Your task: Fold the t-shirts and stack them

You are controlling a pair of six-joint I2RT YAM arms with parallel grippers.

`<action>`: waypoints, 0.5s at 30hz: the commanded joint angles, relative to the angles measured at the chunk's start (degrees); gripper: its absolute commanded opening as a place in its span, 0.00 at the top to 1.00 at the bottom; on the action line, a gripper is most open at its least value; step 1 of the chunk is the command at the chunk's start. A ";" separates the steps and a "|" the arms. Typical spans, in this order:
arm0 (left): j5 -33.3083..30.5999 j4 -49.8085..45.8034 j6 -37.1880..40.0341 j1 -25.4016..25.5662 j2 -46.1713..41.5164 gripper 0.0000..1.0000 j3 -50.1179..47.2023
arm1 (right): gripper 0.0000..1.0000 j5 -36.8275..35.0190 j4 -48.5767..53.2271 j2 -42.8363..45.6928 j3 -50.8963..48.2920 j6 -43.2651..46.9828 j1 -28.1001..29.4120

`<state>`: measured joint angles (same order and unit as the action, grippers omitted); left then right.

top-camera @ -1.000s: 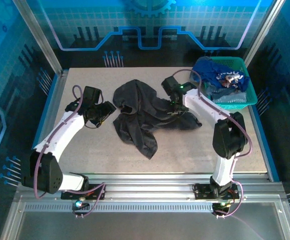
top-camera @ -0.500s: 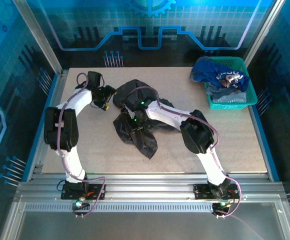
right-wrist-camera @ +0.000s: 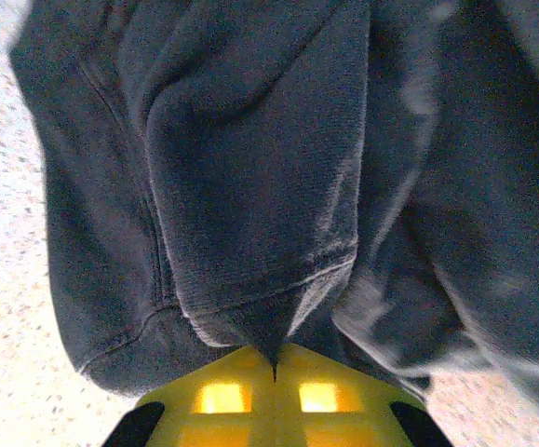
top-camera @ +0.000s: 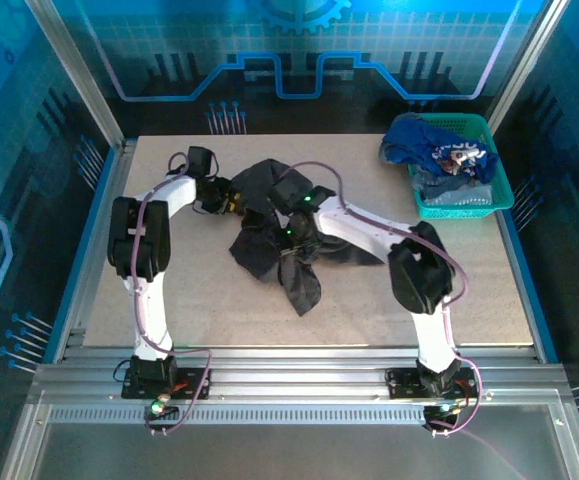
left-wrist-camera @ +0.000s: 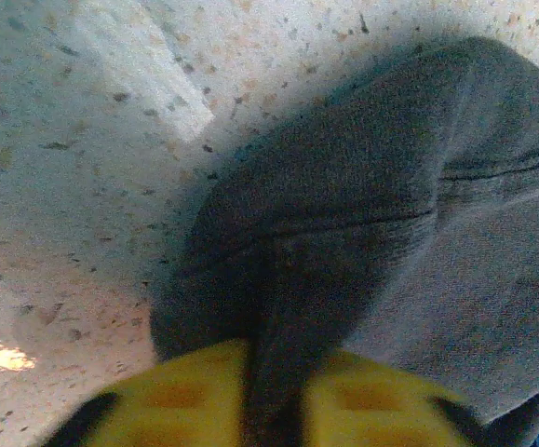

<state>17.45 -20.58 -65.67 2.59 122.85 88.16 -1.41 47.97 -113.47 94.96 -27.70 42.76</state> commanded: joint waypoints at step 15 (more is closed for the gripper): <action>-7.60 -6.49 14.15 -2.51 -14.08 1.00 3.32 | 1.00 2.26 4.44 16.44 -5.05 6.75 -11.84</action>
<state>11.29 -24.21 -56.38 1.48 109.01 89.30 -3.57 50.89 -98.39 88.03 -24.29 28.80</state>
